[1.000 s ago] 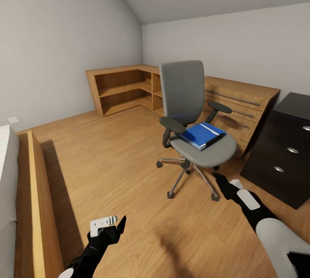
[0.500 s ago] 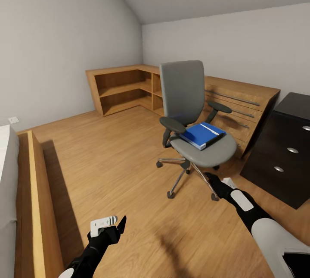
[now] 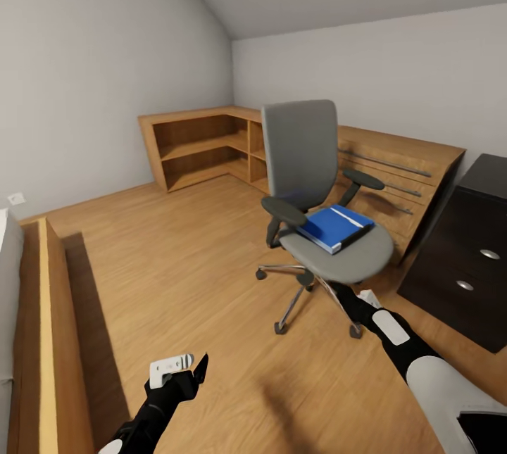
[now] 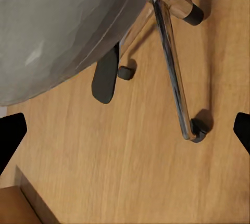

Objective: In the bedroom, organize the workspace by keeping the computer under the desk, ensuring the monitor is on the desk, placing the keyboard on the desk next to the monitor, placing the mouse on the desk next to the keyboard, moving the folder from the swivel chair onto the desk next to the mouse, stacking the notebook on top of the folder with the pen on top of the notebook, and positioning the swivel chair next to the desk.

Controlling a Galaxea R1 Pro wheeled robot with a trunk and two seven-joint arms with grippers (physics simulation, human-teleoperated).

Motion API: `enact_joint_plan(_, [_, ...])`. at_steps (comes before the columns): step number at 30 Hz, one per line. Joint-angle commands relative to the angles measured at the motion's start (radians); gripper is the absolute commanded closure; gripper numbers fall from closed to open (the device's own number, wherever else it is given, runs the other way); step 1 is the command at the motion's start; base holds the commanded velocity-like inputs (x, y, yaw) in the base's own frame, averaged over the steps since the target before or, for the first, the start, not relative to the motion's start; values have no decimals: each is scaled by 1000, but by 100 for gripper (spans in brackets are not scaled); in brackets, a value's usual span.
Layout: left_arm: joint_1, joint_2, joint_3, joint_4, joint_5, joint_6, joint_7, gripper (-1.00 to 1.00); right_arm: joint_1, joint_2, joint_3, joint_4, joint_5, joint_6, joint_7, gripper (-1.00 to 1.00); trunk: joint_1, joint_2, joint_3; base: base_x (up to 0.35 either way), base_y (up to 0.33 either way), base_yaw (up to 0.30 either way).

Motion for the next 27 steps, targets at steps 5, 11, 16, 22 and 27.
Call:
enact_joint_plan(5, [-1, 1, -3, -2, 4, 2, 7, -100, 0, 21, 2, 0, -4, 3, 1, -100, 0, 0, -1, 147, 0, 0])
enact_joint_plan(11, [-1, 2, -3, -2, 2, 2, 7, -100, 0, 28, -1, 0, -4, 3, 0, -100, 0, 0, -1, 8, 0, 0])
enact_joint_plan(16, [-1, 2, -3, -2, 1, 2, 7, -100, 0, 27, -2, 1, -4, 3, 0, -100, 0, 0, -1, 215, 0, 0])
enact_joint_plan(22, [-1, 1, -3, -2, 2, 2, 7, -100, 0, 27, -2, 1, -4, 3, 0, -100, 0, 0, -1, 208, 0, 0])
enact_joint_plan(27, [-1, 1, -4, -2, 1, 2, 7, -100, 0, 26, -2, 2, -4, 3, 0, -100, 0, 0, -1, 241, 0, 0])
